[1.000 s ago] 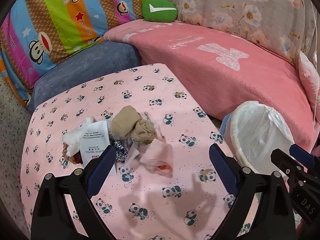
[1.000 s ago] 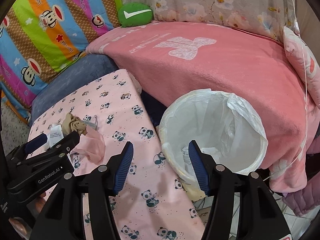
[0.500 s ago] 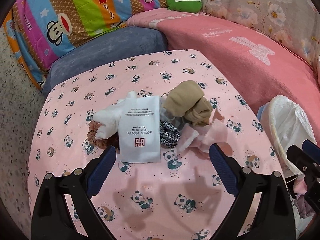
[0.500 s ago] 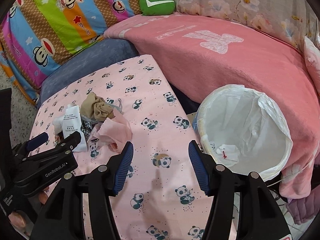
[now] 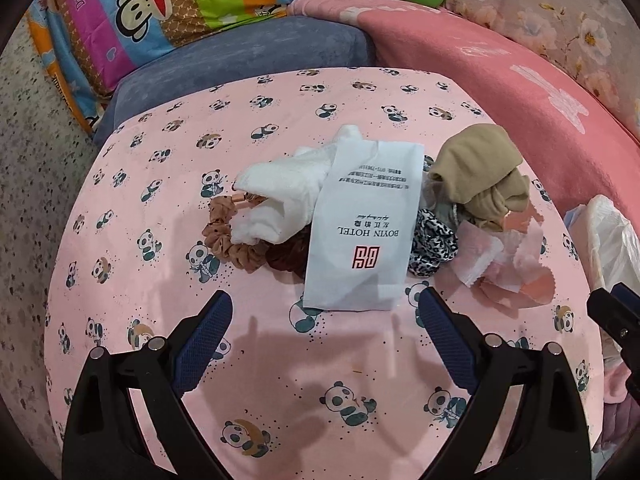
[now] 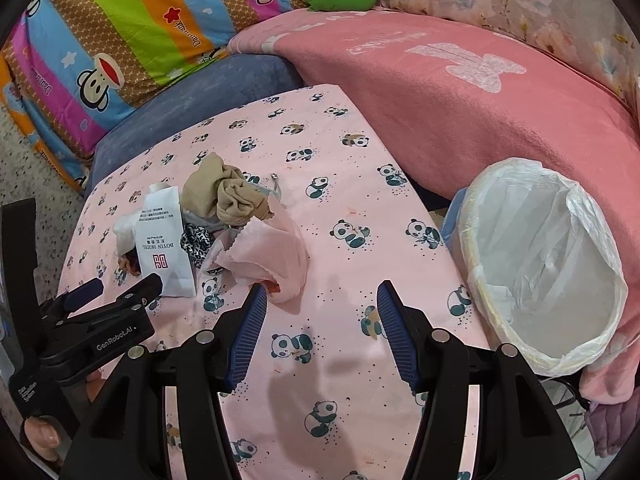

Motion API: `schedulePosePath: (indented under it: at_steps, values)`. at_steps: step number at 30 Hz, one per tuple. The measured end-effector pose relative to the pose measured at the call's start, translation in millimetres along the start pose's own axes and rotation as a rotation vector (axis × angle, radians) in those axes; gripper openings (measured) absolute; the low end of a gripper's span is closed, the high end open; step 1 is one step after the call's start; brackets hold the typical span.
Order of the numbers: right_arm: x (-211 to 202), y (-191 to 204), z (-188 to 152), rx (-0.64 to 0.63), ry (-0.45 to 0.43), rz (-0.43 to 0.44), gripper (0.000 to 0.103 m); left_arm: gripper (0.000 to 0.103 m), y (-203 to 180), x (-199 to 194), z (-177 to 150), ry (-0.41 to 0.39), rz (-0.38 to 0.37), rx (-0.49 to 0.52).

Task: Organize soft objects
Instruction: 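Grasp the white hotel packet with the left tool while the right grasps the pink tissue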

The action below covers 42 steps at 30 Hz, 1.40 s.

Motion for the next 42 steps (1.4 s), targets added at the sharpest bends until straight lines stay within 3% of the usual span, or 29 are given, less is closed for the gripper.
schedulePosePath:
  at_steps: [10, 13, 19, 24, 29, 31, 35, 42]
  values:
    - [31, 17, 4, -0.013, 0.037, 0.023, 0.057, 0.090, 10, 18, 2, 0.028, -0.099, -0.035]
    - [36, 19, 5, -0.017, 0.040, 0.030, 0.053, 0.090, 9, 26, 5, 0.037, -0.104, -0.033]
    - [46, 22, 5, -0.018, 0.062, 0.038, 0.032, 0.088, 8, 31, 7, 0.035, -0.146, -0.040]
    - [51, 21, 3, -0.008, 0.080, 0.052, 0.011, 0.062, 5, 32, 5, 0.041, -0.189, -0.015]
    - [48, 20, 1, 0.000, 0.069, 0.063, 0.007, 0.031, 2, 33, 2, 0.063, -0.246, -0.021]
    - [45, 19, 1, 0.000, 0.065, 0.067, 0.006, 0.023, 2, 30, 0, 0.066, -0.260, -0.024]
    - [38, 18, 1, 0.005, 0.053, 0.078, 0.004, 0.015, -1, 21, -3, 0.055, -0.285, -0.027]
    - [16, 14, 2, 0.012, 0.012, 0.095, 0.003, 0.008, -13, -5, -2, 0.015, -0.288, 0.005]
Point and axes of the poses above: each gripper's, at about its wrist camera, not at the fingertips, and x roughly the way its jaws point, y to its left, z to its top, the point moved 2 cm from there along x, roughly the way its jaws point, and after that the axes turned 3 degrees about y, right-handed, at the moved point
